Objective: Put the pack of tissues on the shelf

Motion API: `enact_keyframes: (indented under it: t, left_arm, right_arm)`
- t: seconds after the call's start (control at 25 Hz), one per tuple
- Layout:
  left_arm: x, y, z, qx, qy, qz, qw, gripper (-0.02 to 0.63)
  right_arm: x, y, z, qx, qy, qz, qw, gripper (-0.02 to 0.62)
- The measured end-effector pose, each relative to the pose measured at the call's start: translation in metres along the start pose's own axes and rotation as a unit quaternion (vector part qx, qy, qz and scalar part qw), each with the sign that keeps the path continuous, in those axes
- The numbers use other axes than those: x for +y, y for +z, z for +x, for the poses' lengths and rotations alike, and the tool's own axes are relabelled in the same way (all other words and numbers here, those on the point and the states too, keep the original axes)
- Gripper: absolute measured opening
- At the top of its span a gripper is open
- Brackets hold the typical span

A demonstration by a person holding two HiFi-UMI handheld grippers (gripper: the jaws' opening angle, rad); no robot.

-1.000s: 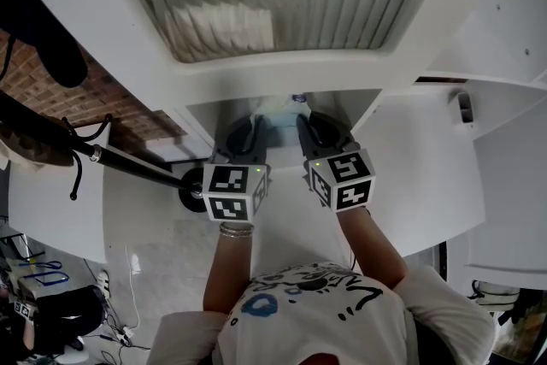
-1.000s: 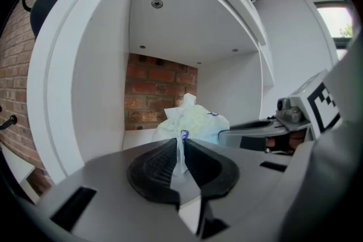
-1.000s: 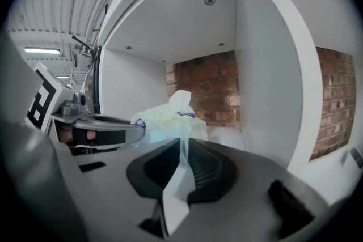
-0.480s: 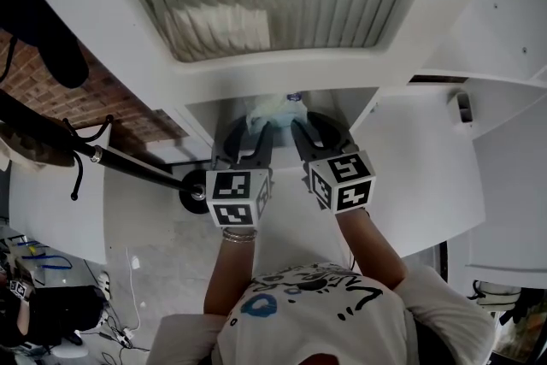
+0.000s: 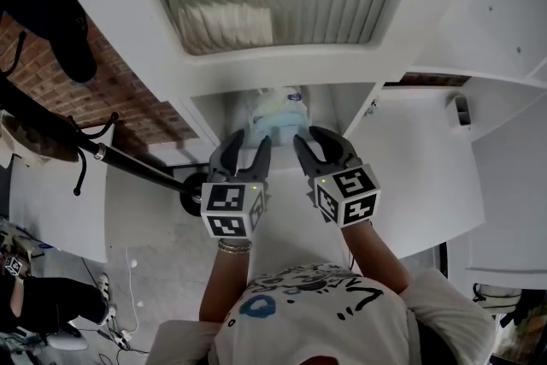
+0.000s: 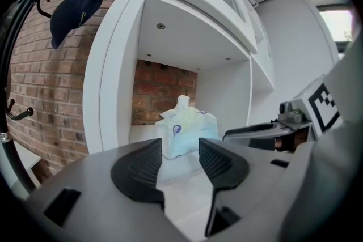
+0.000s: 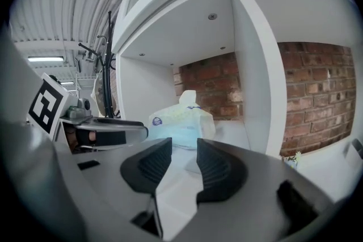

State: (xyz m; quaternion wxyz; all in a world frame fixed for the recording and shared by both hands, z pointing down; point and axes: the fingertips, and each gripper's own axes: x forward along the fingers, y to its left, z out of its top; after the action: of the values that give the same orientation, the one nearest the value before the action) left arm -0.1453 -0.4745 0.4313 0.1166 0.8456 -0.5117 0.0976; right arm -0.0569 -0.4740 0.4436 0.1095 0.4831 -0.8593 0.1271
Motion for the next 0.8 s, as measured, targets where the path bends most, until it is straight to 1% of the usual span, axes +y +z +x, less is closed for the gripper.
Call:
enact_keyframes:
  t: [0.48,0.52,0.6,0.68,0.72,0.8]
  left_arm:
    - [-0.021,-0.027,-0.035,0.029,-0.018,0.014,0.9993,0.185]
    - [-0.024,-0.029,-0.037,0.03,-0.021,0.015,0.9992,0.175]
    - [-0.03,-0.032,-0.042,0.03,-0.028,0.02,0.999,0.127]
    - [-0.035,-0.035,-0.047,0.031,-0.034,0.022,0.9987,0.101]
    - [-0.037,-0.036,-0.05,0.031,-0.036,0.023,0.9986,0.09]
    - [-0.042,-0.039,-0.055,0.03,-0.041,0.026,0.9984,0.063]
  right_arm:
    - [0.024,-0.018,-0.036,0.01,0.031,-0.016,0.999,0.124]
    - [0.026,-0.019,-0.038,0.01,0.035,-0.016,0.999,0.124]
    - [0.032,-0.021,-0.043,0.011,0.047,-0.016,0.999,0.123]
    - [0.037,-0.023,-0.048,0.012,0.058,-0.018,0.998,0.121]
    - [0.04,-0.024,-0.05,0.013,0.062,-0.02,0.998,0.113]
    - [0.043,-0.025,-0.055,0.013,0.07,-0.021,0.997,0.078]
